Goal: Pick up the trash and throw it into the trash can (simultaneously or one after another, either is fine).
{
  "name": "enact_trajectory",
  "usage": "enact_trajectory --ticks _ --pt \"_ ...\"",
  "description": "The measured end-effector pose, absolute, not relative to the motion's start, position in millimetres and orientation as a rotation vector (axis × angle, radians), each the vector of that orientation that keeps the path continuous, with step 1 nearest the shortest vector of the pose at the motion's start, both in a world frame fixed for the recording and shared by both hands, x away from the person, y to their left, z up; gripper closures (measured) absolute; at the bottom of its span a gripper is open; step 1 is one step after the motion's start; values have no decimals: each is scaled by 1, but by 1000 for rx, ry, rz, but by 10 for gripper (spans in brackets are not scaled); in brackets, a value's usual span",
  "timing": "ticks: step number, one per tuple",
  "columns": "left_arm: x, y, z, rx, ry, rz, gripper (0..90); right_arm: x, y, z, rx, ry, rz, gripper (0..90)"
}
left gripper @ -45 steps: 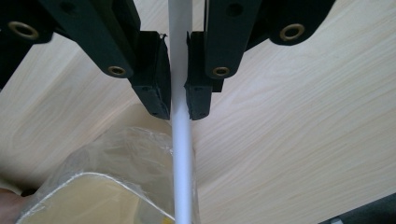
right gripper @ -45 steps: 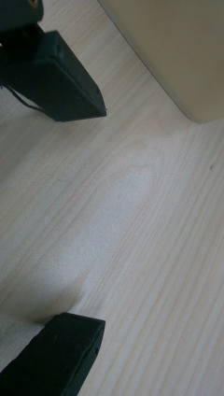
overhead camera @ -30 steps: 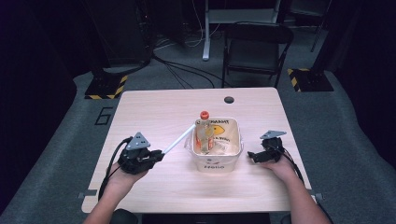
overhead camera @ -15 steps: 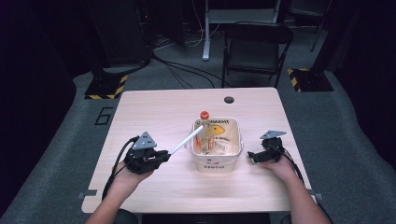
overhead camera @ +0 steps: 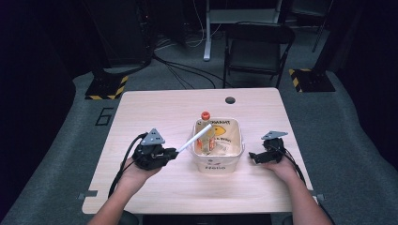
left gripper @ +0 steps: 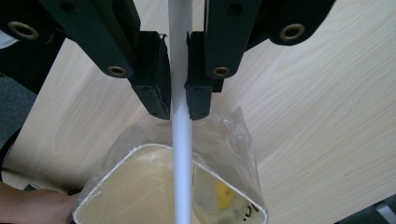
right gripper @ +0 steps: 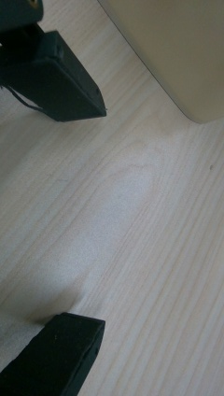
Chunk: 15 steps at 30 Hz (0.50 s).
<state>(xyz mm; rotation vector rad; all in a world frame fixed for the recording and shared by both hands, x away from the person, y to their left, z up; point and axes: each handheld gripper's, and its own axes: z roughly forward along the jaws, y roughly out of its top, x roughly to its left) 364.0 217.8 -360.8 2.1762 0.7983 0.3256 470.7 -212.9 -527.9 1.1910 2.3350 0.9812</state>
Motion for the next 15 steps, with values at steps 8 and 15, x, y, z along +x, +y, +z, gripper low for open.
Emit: enact_trajectory --ticks 8,15 --pt "373 201 -359 2173 773 313 794 471 -213 -528 1193 2335 980 3" --pt "384 180 -360 2188 756 293 794 471 -213 -528 1185 2337 980 3"
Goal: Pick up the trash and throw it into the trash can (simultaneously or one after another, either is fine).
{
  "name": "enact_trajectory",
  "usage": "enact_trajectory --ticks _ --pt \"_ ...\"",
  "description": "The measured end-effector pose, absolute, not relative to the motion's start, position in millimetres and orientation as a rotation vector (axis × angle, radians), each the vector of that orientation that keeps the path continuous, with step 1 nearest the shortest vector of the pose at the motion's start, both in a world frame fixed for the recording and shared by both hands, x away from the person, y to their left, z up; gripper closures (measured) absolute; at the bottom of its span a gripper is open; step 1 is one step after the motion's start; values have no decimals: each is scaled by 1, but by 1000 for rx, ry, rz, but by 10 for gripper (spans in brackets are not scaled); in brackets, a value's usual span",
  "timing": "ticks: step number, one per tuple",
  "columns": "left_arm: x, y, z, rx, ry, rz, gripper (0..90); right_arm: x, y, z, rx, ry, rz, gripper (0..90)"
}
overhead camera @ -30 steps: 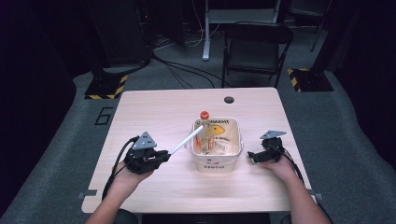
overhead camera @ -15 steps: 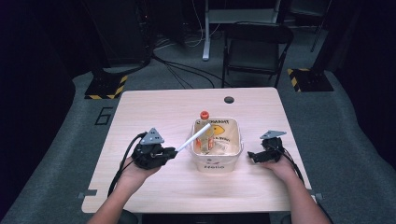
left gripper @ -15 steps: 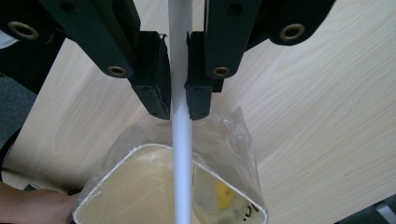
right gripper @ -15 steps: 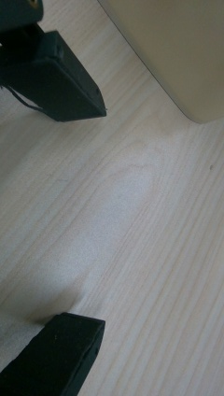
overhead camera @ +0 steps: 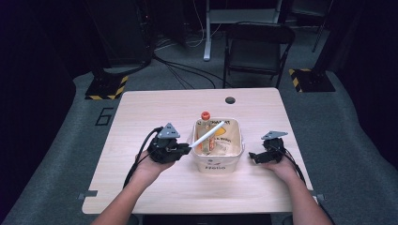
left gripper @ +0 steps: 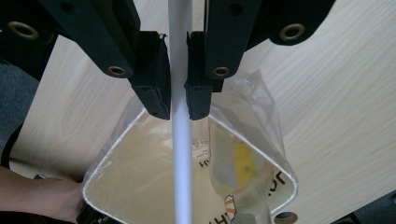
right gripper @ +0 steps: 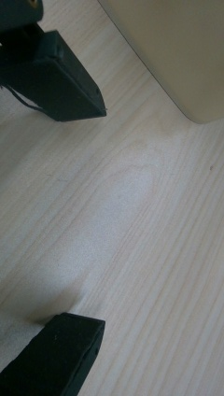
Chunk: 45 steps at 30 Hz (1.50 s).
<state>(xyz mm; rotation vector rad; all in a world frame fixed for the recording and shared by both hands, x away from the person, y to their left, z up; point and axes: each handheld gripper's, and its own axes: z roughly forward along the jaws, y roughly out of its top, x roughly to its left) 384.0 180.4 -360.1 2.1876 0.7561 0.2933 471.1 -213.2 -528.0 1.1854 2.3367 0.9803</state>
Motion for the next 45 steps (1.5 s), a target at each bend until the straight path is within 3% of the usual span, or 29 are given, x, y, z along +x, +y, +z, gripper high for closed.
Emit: enact_trajectory --ticks 45 --pt "431 122 -379 2270 826 246 791 472 -213 -528 1168 2347 986 3"
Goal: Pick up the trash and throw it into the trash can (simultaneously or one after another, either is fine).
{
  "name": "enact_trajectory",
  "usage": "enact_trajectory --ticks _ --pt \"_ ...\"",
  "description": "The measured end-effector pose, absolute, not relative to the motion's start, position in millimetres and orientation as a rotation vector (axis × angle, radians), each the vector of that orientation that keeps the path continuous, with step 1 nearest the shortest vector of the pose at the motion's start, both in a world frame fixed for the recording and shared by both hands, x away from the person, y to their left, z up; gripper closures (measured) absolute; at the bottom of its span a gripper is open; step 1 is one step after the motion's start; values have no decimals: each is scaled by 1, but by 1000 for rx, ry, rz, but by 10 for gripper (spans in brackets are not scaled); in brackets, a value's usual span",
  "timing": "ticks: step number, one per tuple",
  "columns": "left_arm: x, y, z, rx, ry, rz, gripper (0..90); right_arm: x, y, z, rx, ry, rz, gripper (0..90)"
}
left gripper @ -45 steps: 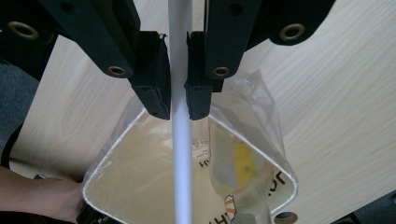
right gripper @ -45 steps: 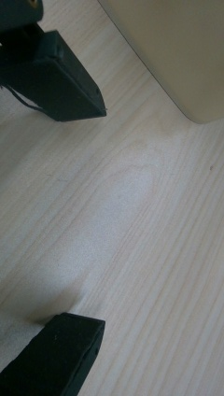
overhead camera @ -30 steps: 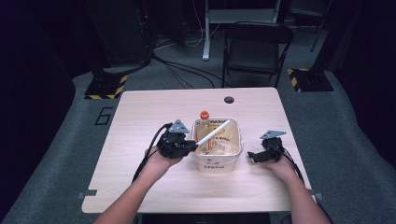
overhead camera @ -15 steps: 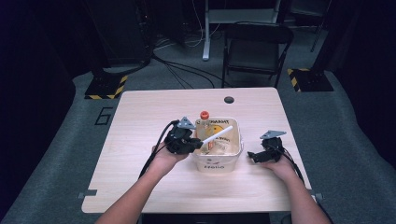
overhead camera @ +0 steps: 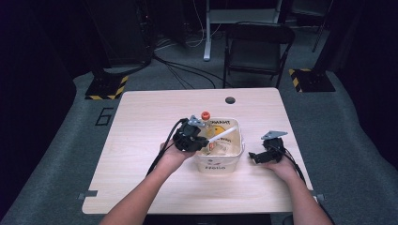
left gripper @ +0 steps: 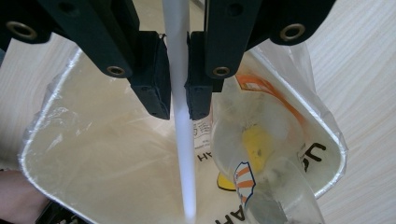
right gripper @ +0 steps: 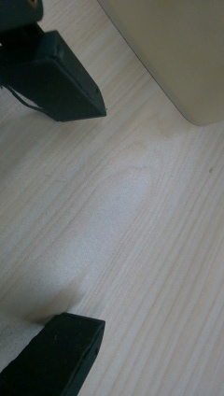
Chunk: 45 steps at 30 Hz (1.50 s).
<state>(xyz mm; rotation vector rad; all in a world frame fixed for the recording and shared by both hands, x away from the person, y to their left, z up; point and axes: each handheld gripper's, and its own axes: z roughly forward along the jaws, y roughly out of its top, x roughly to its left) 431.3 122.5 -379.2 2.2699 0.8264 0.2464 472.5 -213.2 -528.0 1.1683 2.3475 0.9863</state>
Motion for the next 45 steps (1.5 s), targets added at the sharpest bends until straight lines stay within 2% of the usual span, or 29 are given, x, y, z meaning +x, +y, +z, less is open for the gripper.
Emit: enact_trajectory --ticks 6,22,36,45 --pt "433 122 -379 2266 833 260 781 472 -213 -528 1168 2348 986 3" --pt "427 137 -372 2196 824 307 523 472 -213 -528 1175 2346 985 4" --pt "425 196 -366 2082 899 357 464 472 -213 -528 1171 2346 984 3" --pt "426 218 -372 2049 947 384 443 472 -213 -528 1171 2346 984 3"
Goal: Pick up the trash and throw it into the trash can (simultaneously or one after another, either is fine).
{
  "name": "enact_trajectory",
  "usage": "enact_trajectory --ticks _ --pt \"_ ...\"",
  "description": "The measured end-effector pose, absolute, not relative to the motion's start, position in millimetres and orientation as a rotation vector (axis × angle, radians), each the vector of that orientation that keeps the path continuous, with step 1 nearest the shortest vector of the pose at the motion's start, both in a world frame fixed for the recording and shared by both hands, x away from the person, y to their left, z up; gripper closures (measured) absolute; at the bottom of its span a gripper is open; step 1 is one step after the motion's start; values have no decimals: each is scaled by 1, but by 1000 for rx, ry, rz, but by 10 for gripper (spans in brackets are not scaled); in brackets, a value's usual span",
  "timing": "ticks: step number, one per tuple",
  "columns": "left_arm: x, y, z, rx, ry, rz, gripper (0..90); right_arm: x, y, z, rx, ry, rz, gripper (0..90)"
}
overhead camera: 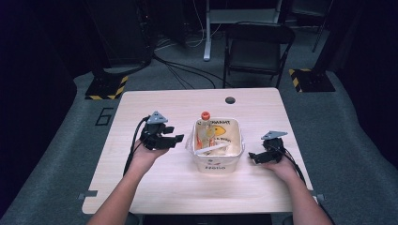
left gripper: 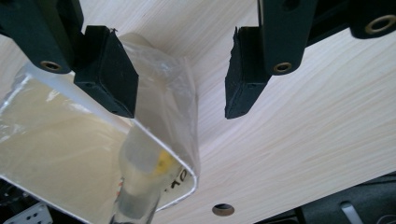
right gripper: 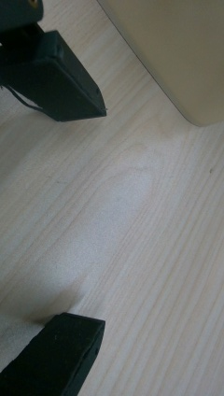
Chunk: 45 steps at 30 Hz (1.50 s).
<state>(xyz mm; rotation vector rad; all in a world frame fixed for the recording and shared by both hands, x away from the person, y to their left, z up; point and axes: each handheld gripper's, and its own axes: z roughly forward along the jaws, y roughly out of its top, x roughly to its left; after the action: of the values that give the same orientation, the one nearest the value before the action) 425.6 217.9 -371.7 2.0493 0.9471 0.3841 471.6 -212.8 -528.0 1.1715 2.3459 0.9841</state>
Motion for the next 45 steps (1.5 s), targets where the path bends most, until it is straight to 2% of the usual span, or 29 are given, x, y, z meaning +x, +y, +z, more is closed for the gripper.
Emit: enact_trajectory --ticks 7,20,39,45 --pt "426 233 -384 2034 983 423 413 472 -213 -528 1172 2346 984 3" --pt "424 256 -410 2016 1015 430 414 472 -213 -528 1172 2346 984 3" --pt "421 293 -470 1983 1170 420 409 472 -213 -528 1175 2344 984 3" --pt "423 305 -479 1971 1219 429 406 471 -213 -528 1173 2345 983 3"
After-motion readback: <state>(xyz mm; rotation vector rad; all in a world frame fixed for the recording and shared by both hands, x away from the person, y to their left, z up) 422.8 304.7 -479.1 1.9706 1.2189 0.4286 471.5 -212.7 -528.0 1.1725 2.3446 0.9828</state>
